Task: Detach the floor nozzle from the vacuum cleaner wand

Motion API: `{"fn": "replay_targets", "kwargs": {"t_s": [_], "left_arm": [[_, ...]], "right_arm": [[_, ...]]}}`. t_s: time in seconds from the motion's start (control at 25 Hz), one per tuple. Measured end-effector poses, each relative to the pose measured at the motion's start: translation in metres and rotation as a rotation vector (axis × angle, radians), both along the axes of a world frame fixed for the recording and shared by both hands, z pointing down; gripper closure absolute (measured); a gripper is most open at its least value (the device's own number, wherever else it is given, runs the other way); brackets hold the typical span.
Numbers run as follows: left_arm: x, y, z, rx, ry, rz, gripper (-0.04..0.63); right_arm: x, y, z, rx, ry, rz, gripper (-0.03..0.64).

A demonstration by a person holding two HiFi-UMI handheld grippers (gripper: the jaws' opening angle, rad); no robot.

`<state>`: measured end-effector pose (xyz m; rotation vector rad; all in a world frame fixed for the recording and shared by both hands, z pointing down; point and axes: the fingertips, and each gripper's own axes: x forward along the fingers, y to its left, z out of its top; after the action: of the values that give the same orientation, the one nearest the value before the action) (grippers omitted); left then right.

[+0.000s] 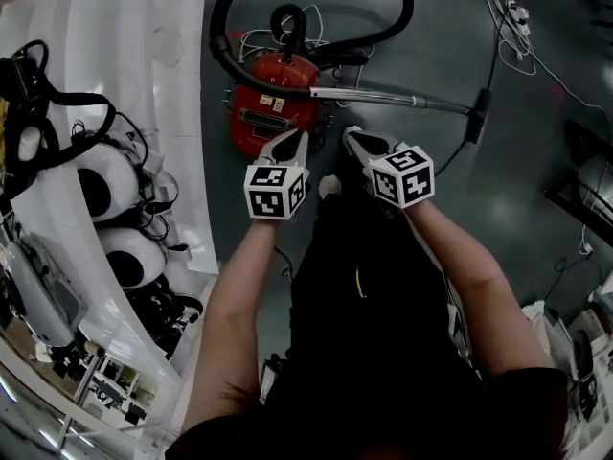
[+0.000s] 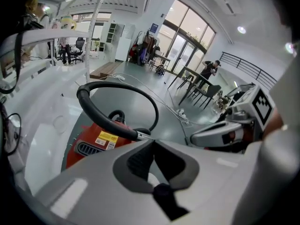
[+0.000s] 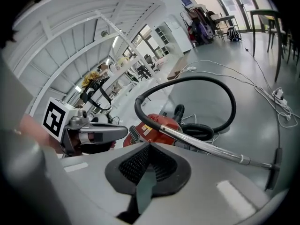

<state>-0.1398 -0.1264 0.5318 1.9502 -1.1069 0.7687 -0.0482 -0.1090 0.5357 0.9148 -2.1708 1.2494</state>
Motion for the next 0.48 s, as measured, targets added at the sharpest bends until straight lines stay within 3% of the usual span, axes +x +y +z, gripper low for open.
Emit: {"fn": "replay_targets", "kwargs": {"t_s": [0.12, 0.48], "left_arm": [[-0.003, -0.009, 0.010, 0.010, -0.013, -0.026, 0.586], [-0.024, -0.031, 0.042, -0.034, -0.033, -0.207, 0.584]], "right_arm": [[-0.002, -0.010, 0.009, 0.043, 0.000, -0.029, 0.624], [-0.016, -0.041, 0.056, 0.051, 0.023, -0.160, 0.624]]}}
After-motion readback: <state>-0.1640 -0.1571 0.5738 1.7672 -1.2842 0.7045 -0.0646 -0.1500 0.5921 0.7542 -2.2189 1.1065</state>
